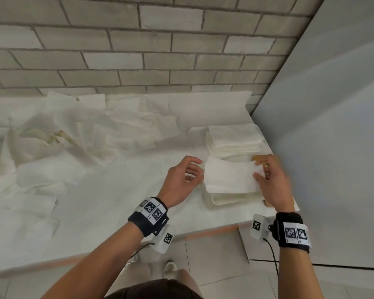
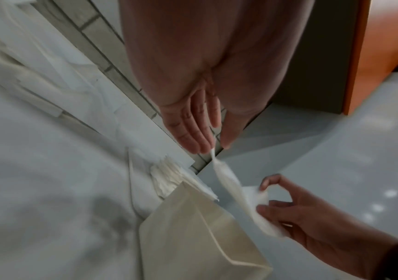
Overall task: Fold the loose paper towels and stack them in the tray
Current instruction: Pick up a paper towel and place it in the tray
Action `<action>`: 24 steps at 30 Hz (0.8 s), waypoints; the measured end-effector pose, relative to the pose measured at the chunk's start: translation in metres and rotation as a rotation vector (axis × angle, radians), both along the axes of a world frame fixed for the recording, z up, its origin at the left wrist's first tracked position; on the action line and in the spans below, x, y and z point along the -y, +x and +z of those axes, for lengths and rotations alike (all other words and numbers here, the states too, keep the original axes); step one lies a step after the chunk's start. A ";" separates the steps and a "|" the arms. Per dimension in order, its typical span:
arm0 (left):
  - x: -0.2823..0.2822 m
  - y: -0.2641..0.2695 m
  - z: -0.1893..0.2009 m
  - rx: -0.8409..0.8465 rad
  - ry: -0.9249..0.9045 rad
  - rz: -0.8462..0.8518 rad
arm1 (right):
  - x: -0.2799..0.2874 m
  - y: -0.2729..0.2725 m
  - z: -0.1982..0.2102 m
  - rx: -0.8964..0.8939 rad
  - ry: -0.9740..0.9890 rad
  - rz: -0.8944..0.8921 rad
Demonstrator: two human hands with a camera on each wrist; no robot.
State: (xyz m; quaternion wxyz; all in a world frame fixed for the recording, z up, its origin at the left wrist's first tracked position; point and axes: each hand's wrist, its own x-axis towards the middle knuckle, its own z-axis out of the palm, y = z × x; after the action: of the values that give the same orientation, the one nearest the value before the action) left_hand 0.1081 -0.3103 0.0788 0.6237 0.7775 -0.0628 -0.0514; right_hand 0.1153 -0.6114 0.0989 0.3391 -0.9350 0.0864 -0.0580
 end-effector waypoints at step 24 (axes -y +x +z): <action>-0.401 -0.092 -0.054 -0.240 1.297 -0.110 | -0.247 -0.033 -0.050 0.080 -0.098 0.306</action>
State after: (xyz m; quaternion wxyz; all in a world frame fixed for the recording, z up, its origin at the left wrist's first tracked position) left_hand 0.0159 0.0904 0.0244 0.0281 0.9800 0.0115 -0.1968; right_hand 0.0820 -0.3642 0.0489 0.3012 -0.9496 -0.0733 -0.0471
